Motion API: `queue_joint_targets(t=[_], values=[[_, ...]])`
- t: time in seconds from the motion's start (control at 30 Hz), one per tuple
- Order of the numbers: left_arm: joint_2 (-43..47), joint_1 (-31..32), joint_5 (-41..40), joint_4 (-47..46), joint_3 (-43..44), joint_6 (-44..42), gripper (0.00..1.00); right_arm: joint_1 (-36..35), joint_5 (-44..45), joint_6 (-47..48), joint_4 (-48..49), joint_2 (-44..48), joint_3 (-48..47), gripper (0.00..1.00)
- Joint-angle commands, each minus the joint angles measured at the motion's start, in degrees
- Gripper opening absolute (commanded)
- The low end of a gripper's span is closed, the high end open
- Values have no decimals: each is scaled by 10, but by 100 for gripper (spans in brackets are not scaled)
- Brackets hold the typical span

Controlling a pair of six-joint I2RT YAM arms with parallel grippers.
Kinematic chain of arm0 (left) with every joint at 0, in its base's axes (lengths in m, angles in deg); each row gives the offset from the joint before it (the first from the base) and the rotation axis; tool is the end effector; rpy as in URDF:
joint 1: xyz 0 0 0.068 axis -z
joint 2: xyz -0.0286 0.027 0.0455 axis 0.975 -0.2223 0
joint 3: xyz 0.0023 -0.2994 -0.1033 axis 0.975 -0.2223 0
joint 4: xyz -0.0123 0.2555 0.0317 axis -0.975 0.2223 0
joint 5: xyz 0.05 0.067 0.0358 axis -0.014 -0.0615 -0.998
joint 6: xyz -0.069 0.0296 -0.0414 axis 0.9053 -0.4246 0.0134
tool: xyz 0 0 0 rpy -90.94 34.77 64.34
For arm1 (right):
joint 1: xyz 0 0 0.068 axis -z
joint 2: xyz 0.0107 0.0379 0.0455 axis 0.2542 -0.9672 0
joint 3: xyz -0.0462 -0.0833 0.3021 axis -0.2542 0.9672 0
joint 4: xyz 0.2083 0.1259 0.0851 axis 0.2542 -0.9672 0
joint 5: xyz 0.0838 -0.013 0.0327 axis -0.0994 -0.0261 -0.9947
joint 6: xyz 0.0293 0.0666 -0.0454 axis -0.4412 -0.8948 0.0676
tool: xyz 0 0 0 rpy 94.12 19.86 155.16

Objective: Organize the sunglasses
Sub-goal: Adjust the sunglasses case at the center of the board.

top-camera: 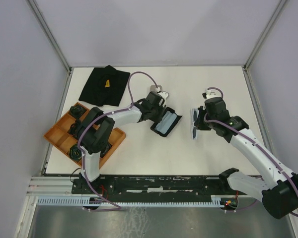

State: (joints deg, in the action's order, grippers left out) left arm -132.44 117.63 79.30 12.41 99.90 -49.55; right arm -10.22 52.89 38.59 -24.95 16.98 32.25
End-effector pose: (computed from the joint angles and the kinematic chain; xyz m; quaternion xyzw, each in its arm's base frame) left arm 0.3517 -0.3029 0.1804 0.2568 0.8993 -0.1605 0.3155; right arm 0.2016 0.0881 0.2961 0.0301 0.9266 0.1345 0.3498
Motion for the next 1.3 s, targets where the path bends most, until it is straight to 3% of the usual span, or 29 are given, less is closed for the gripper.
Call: queue_joint_targets(t=[0.0, 0.4, 0.73, 1.03, 1.27], values=[[51, -4, -69, 6, -24, 69, 31, 3, -7, -25, 36, 2, 4, 0], [141, 1, -109, -43, -117, 219, 33, 2, -4, -51, 48, -11, 8, 0], [140, 37, -130, -54, -138, 249, 36, 3, -8, -55, 50, -15, 5, 0], [157, 47, -119, -54, -149, 256, 50, 3, -46, -69, 92, -7, 19, 0], [189, 45, -86, -91, -184, 250, 61, 3, -89, -107, 193, -17, 53, 0]])
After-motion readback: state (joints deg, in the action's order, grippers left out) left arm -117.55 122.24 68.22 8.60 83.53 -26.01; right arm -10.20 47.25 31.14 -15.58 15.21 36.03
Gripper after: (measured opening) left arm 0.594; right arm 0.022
